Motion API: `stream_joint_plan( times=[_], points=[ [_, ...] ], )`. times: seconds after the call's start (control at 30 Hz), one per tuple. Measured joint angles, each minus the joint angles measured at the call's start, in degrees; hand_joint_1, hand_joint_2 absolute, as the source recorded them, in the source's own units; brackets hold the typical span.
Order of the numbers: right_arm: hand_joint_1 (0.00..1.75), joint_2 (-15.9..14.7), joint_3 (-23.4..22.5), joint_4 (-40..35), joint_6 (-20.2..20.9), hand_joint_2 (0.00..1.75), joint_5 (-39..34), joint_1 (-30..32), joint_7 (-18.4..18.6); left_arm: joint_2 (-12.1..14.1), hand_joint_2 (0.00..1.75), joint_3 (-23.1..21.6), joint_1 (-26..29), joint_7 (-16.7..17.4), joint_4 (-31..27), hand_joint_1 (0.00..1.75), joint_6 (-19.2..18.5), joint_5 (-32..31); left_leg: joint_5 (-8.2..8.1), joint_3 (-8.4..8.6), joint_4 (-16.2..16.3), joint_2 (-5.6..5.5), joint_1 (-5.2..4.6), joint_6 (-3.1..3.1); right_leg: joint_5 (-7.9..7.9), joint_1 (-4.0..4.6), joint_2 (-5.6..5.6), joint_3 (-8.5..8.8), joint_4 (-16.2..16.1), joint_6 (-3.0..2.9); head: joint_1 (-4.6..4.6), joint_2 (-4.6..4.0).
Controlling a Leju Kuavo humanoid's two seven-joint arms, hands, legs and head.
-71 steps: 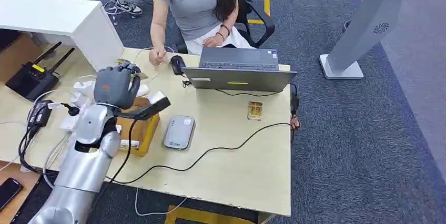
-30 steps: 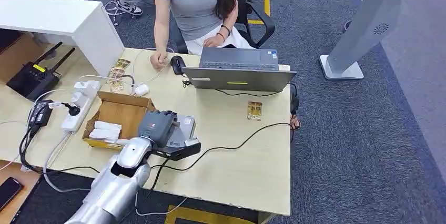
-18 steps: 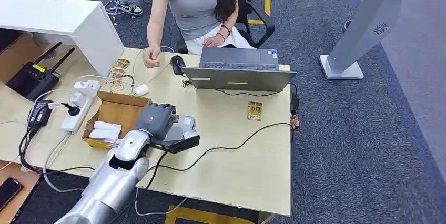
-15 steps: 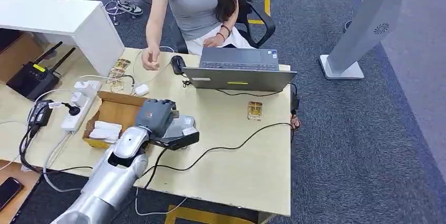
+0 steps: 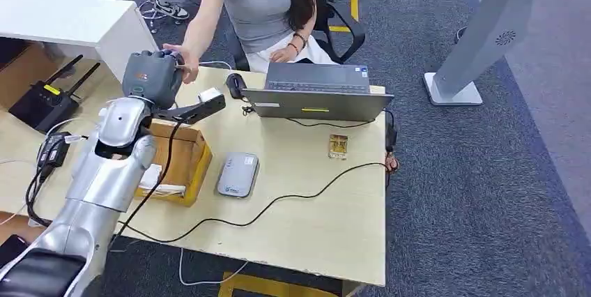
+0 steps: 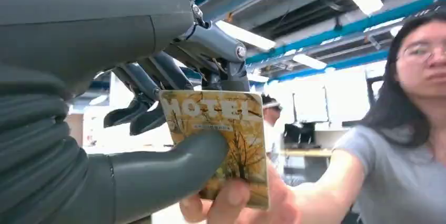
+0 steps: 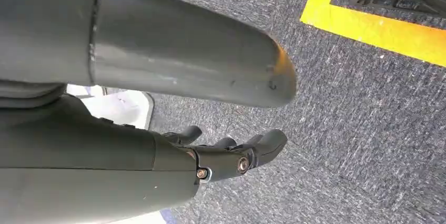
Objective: Pass the card to the sensor for recognition and then transmit it.
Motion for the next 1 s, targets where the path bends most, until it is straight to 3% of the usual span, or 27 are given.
stream_joint_plan(
  times=[0.17,0.2,0.53,0.73,1.0],
  points=[
    [0.0,-0.02,0.0,0.0,0.07,0.0,0.11,-0.01,0.2,0.63,1.75,0.68,-0.89,0.17,0.37,1.75,-0.02,-0.28,0.0,0.0,0.01,0.0,-0.03,0.0,0.0,-0.01,0.0,-0.02,-0.01,0.0,-0.02,0.0],
    [0.0,-0.02,0.0,0.0,0.07,0.0,0.2,-0.02,0.17,0.72,1.75,0.7,-0.89,0.17,0.44,0.0,-0.02,-0.33,0.0,0.0,0.01,0.0,-0.03,0.0,0.0,-0.01,0.0,-0.02,-0.01,0.0,-0.02,0.0],
    [0.0,-0.02,0.02,0.0,0.0,0.0,0.07,-0.06,0.5,0.26,1.75,0.7,0.97,-1.01,-0.11,0.0,2.01,-0.65,0.0,-0.01,0.0,0.0,-0.03,0.0,0.0,-0.01,-0.01,-0.03,-0.01,0.01,-0.04,0.0],
    [0.0,-0.02,-0.26,0.0,-0.28,0.0,-0.63,0.0,0.98,-1.23,1.75,0.7,9.79,-3.61,-10.24,0.0,6.6,3.21,-0.04,-0.01,0.0,0.02,-0.04,0.04,-0.03,-0.02,0.01,-0.04,-0.02,0.04,-0.04,-0.02],
    [0.0,-0.02,-0.57,0.0,-0.35,0.0,-0.74,0.0,0.98,-1.68,1.75,0.92,14.24,-3.83,-16.83,0.0,6.78,3.76,-0.03,-0.03,0.0,-0.01,-0.03,0.04,-0.03,-0.02,-0.01,-0.05,-0.03,0.04,-0.04,0.0]
  ],
)
